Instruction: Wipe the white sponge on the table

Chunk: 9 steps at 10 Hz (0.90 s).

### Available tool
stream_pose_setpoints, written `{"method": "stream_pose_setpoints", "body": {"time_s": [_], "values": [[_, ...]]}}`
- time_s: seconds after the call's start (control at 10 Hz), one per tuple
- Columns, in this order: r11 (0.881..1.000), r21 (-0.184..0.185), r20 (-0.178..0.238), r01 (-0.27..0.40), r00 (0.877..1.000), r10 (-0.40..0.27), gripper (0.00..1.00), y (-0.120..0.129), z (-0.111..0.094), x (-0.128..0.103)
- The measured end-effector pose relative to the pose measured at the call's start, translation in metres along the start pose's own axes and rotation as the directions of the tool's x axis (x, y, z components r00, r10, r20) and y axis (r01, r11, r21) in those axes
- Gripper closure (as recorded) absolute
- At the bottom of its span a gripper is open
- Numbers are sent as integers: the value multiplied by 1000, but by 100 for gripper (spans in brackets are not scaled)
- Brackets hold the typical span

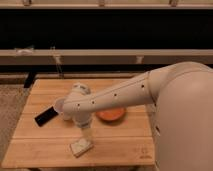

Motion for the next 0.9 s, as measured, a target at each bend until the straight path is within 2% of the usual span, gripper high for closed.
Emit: {"method": "stream_pose_setpoints", "body": {"time_s": [0.2, 0.6, 0.9], "values": [[1000, 7, -9, 25, 1000, -25, 20, -9, 19, 15], [999, 9, -38, 30, 999, -30, 20, -20, 43, 25], [999, 41, -54, 21, 998, -18, 20, -31, 63, 29]]}}
